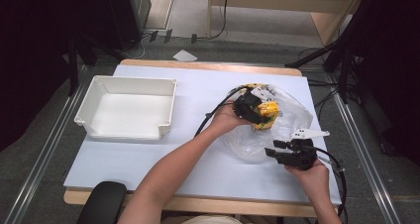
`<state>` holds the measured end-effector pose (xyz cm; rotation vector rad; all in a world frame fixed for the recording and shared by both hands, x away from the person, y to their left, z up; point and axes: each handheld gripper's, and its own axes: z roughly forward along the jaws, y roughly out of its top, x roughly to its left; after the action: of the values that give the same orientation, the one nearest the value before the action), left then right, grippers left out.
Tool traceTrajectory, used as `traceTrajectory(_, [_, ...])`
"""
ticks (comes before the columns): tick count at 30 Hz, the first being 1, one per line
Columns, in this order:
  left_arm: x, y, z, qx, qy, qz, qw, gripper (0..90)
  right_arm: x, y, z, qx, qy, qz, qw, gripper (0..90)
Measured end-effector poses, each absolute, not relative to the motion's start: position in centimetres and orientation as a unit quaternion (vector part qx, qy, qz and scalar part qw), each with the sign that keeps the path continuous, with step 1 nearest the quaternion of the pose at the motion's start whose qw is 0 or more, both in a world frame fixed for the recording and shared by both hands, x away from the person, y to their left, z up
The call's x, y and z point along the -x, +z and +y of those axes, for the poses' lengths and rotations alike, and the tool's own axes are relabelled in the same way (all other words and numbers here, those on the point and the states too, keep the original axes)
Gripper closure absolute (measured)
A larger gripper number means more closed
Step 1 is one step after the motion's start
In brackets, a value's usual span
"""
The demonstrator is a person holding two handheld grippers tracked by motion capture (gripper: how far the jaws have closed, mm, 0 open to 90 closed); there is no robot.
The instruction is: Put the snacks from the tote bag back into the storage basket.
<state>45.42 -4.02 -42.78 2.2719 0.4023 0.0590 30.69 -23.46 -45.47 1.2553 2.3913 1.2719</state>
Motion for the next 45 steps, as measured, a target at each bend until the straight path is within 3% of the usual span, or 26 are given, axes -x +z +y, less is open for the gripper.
traceTrajectory(20, [-42.6,-37.2,2.7,-0.884,0.016,0.188,0.427,52.5,-31.0,-44.8,-23.5,-0.431,0.443,0.781,0.084,48.4])
traceTrajectory(34, [-41.8,-37.0,7.0,-0.882,0.028,0.201,0.426,52.4,-31.0,-45.3,-23.2,-0.424,0.419,0.793,0.124,47.3])
traceTrajectory(45, [-42.0,-36.5,7.8,-0.883,0.029,0.205,0.421,52.4,-31.0,-45.5,-23.0,-0.422,0.415,0.797,0.122,46.7])
